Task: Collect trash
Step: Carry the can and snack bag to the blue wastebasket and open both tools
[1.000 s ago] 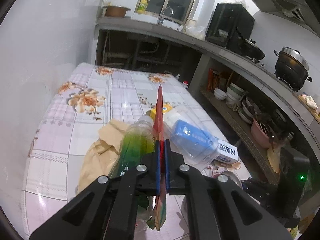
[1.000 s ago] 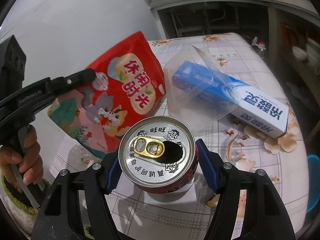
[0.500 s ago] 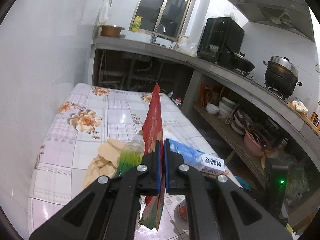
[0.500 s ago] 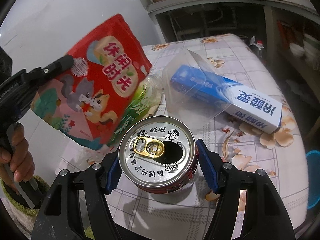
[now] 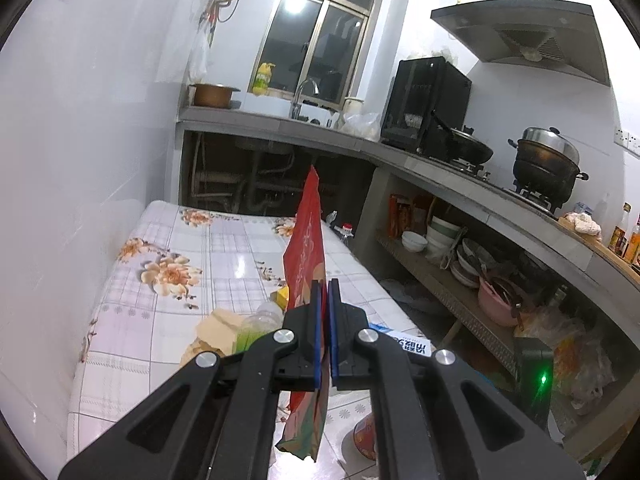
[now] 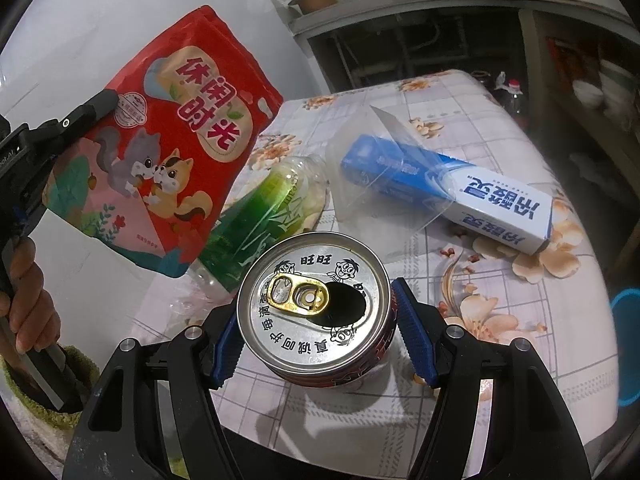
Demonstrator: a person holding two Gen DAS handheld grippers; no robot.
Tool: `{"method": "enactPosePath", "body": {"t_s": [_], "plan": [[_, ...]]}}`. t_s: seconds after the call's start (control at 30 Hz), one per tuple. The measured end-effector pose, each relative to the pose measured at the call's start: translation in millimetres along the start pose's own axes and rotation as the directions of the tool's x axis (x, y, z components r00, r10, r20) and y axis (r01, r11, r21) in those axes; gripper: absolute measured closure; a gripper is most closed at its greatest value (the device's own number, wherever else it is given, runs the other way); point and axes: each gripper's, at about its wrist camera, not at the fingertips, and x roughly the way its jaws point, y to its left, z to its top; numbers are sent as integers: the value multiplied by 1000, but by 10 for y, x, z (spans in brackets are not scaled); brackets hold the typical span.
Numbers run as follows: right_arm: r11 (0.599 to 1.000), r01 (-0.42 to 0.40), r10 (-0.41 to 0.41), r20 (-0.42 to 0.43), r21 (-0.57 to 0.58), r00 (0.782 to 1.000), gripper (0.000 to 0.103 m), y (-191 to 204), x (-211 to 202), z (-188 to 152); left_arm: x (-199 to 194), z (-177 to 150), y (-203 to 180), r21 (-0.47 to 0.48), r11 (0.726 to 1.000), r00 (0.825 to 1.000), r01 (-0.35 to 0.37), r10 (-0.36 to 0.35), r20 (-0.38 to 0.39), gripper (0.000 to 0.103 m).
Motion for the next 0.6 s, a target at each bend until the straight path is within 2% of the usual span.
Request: {"method": "enactPosePath", "body": {"t_s": [0.27, 0.6], "plan": [[1000, -12, 11, 36, 6, 999, 39, -22, -203, -18, -88, 44, -210, 34, 999, 999, 35, -36, 21, 100], [999, 0, -5, 91, 54, 996, 39, -202, -563, -111, -102, 73, -614, 84, 990, 993, 111, -114, 24, 100]]}}
